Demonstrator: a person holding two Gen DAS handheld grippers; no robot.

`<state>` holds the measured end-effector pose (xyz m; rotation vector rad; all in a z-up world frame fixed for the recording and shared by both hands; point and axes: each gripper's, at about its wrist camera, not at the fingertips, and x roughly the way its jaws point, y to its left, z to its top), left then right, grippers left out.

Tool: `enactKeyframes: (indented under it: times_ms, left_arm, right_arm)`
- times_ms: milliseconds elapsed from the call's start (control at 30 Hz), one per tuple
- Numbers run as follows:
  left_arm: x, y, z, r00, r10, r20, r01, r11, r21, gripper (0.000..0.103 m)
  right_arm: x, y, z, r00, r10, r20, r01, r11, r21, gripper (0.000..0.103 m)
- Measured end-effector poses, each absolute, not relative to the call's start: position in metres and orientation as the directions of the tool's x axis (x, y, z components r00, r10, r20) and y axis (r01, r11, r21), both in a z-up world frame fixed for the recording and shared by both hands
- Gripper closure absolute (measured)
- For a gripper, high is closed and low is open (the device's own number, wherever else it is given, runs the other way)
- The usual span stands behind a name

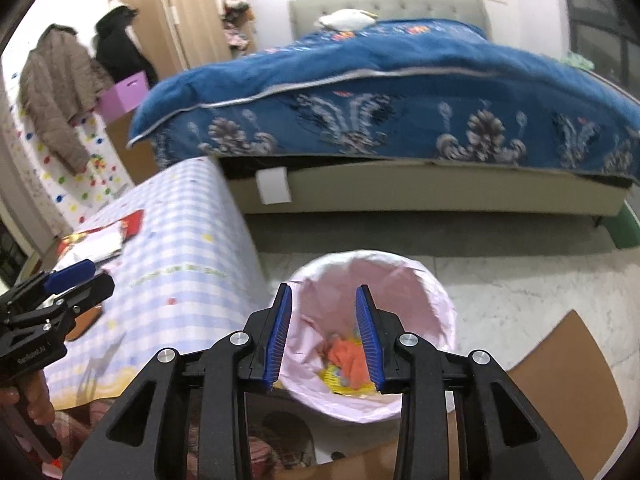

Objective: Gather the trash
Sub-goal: 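Return both grippers to the table toward the brown leather sheath and milk carton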

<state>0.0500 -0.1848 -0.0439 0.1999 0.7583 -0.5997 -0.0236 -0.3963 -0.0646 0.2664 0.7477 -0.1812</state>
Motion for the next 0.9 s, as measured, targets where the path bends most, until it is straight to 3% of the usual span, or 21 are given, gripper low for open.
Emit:
enactKeyframes:
  times_ms: [367, 500, 700, 900]
  left_arm:
    - [0.038, -0.063, -0.027, 0.696, -0.283, -0.66, 0.345, 0.938, -0.039, 0.033]
    - [0.04, -0.016, -0.027, 0.733, -0.19, -0.653, 0.23, 0.973, -0.025, 0.028]
    - [0.048, 0.049, -0.037, 0.746, -0.069, -0.662, 0.074, 0.997, -0.02, 0.027]
    - [0.054, 0.072, -0.063, 0.697, -0.065, -0.714, 0.063, 0.998, -0.029, 0.027]
  right_arm:
    - [0.009, -0.292, -0.038, 0.735, 0.08, -0.673, 0.011, 0.991, 0.131, 0.068]
    - [0.024, -0.249, -0.035, 0.723, 0.133, -0.678, -0.09, 0.991, 0.098, 0.061]
    - [0.048, -0.19, -0.05, 0.67, 0.197, -0.716, -0.21, 0.975, 0.072, 0.056]
    - [0.061, -0.153, -0.068, 0.622, 0.221, -0.751, -0.279, 0.959, 0.051, 0.056]
